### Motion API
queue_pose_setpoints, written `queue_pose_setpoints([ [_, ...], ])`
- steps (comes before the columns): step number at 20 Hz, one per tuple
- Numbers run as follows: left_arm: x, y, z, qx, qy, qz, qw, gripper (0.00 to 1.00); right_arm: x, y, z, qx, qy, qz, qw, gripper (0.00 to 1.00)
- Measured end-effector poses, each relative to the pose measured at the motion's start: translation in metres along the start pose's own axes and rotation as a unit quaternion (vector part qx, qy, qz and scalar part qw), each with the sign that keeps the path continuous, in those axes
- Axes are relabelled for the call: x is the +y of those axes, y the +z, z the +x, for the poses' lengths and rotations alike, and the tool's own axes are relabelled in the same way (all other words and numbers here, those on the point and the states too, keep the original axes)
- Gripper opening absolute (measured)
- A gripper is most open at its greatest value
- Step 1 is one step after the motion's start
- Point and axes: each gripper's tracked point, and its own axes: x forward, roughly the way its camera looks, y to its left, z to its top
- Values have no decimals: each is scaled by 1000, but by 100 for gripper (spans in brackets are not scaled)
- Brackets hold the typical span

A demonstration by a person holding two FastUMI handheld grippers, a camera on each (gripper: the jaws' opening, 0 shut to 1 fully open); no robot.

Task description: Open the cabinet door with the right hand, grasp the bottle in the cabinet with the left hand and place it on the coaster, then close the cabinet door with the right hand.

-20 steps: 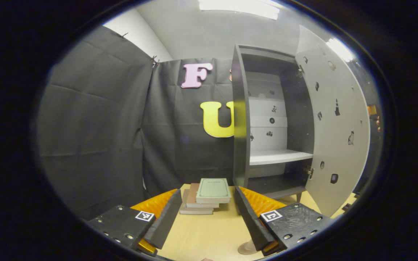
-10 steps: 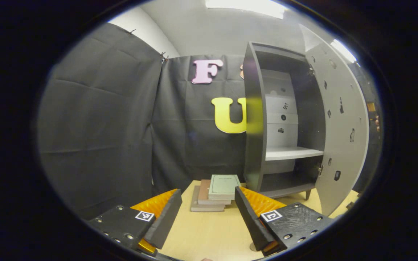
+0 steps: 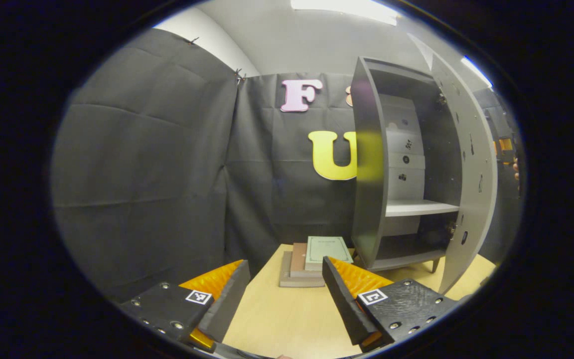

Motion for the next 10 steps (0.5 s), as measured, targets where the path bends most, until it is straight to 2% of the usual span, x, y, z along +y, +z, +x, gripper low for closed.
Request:
queue_pose_setpoints([
  [2, 11, -3, -3, 1, 9, -2, 1000, 90, 11, 1, 10, -4, 2, -9, 1000, 97],
  [3, 16, -4, -6, 2, 13, -3, 1000, 90, 17, 2, 16, -6, 5, -12, 1000, 92],
  [4, 23, -5, -9, 3, 19, -4, 1000, 88, 25, 0, 21, -8, 10, -15, 1000, 98],
  [5, 28, -7, -12, 4, 24, -5, 1000, 90, 32, 0, 29, -8, 15, -19, 1000, 98],
  [6, 34, -7, -13, 4, 29, -7, 1000, 88, 39, -1, 35, -9, 17, -24, 1000, 98],
  [10, 59, -11, -23, 5, 54, -9, 999, 90, 58, -5, 54, -22, 1, -49, 999, 98],
])
